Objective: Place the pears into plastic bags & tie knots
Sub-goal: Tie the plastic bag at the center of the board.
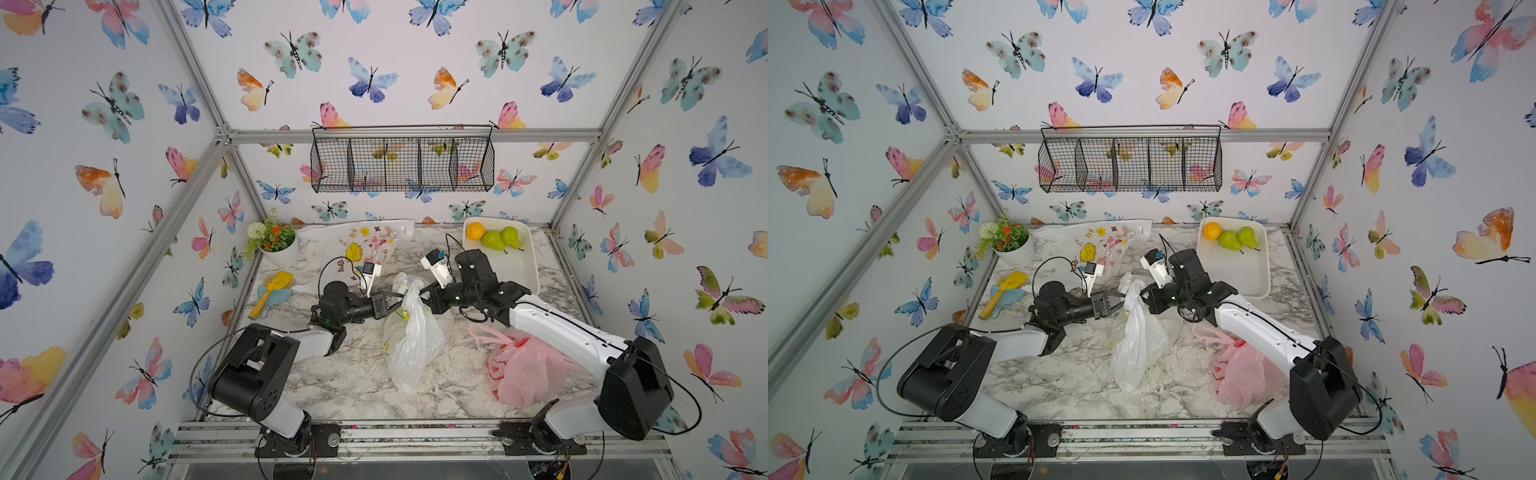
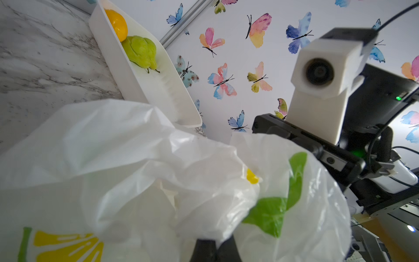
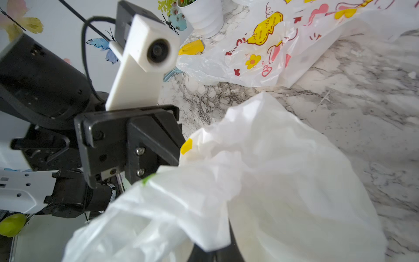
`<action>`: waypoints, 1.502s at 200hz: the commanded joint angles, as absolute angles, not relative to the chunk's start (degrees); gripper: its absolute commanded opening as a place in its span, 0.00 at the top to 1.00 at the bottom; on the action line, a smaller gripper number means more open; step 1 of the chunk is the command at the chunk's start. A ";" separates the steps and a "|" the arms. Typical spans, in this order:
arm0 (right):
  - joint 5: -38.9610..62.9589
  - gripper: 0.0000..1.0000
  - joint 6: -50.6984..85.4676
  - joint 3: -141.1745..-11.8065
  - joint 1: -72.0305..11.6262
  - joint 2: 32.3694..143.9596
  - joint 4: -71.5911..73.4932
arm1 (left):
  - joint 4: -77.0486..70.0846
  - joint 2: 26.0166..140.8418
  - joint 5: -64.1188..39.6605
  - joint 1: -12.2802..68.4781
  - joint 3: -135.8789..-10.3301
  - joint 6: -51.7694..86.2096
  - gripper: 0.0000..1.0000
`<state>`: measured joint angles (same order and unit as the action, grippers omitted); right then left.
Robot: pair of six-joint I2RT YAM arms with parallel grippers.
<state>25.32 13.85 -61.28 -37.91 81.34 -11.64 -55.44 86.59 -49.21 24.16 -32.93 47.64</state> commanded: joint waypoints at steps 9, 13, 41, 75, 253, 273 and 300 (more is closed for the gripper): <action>21.18 0.97 13.46 -57.30 -33.24 75.36 -17.95 | -38.75 79.21 -45.38 21.86 -35.30 37.50 1.00; 21.15 0.97 13.38 -56.68 -32.75 74.89 -18.44 | -37.40 78.39 -45.13 21.41 -35.30 36.62 1.00; 20.04 0.97 13.48 -54.13 -30.89 71.55 -20.98 | -29.48 73.94 -44.45 17.75 -36.06 31.76 1.00; 21.83 0.97 14.26 -53.71 -30.43 70.05 -21.53 | -22.08 70.66 -44.21 16.32 -38.04 27.16 1.00; 13.66 0.97 20.62 -49.27 -26.14 71.34 -24.96 | -6.97 56.29 -47.06 10.04 -29.42 22.47 1.00; 18.34 0.97 21.70 -48.87 -26.15 70.06 -21.62 | -9.30 53.10 -52.24 9.59 -29.29 26.24 0.69; 20.44 0.97 22.14 -49.74 -26.19 71.26 -21.49 | -9.42 53.75 -55.84 9.60 -28.89 29.15 0.42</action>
<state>19.88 20.82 -48.45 -26.55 71.07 -19.49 -6.22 53.56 -51.64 9.74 -29.02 24.69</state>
